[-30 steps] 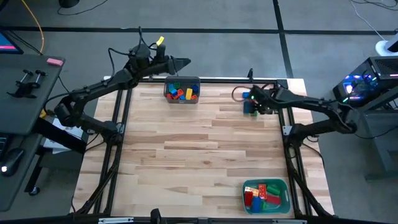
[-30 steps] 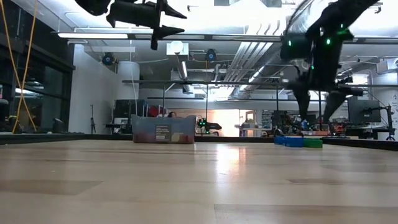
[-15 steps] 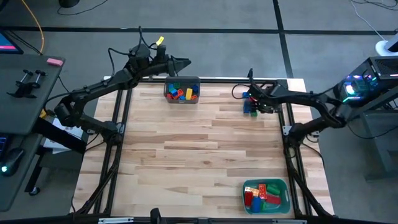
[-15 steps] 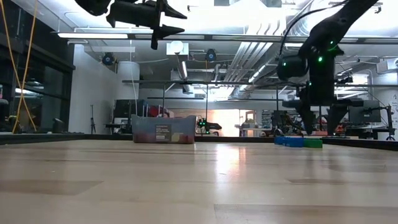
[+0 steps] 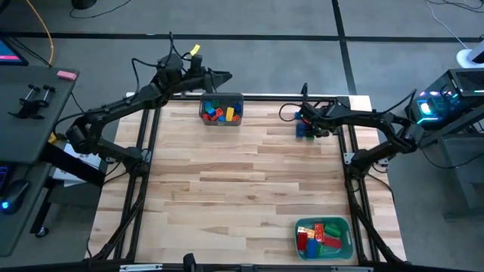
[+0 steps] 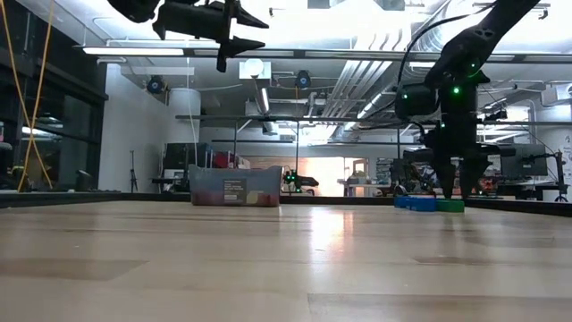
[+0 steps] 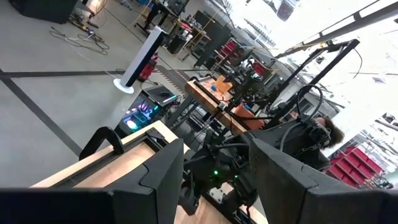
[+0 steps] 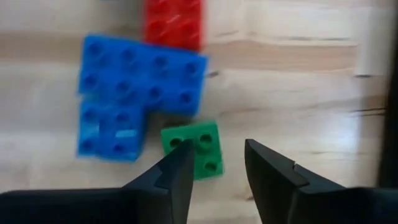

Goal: Sort blocks by size
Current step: Put the green game piece into the black bin

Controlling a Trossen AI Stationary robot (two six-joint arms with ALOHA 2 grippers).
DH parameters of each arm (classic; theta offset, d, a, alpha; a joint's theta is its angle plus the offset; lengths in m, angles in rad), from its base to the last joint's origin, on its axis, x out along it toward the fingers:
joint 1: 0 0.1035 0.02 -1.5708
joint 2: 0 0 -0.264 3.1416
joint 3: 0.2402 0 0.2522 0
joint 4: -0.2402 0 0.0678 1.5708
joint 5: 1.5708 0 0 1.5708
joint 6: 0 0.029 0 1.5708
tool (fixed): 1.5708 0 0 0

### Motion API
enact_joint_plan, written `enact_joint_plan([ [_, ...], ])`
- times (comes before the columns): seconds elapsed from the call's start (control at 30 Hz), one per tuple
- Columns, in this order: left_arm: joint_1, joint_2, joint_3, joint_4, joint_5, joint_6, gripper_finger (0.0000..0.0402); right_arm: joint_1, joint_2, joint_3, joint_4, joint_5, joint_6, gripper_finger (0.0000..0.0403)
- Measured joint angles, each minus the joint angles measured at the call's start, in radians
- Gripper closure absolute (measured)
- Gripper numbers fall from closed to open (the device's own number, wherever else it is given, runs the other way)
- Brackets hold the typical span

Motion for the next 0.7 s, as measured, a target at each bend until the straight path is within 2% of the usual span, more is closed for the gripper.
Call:
enact_joint_plan([
  [0.27,0.000,0.000,0.000,-0.019,0.033,-0.053,0.0231,0.141,0.000,0.000,0.008,-0.045,-0.003,0.0274],
  [0.7,-0.044,0.000,0.000,-0.019,0.053,-0.061,0.0231,0.490,0.000,0.000,0.046,-0.061,0.207,0.0274],
])
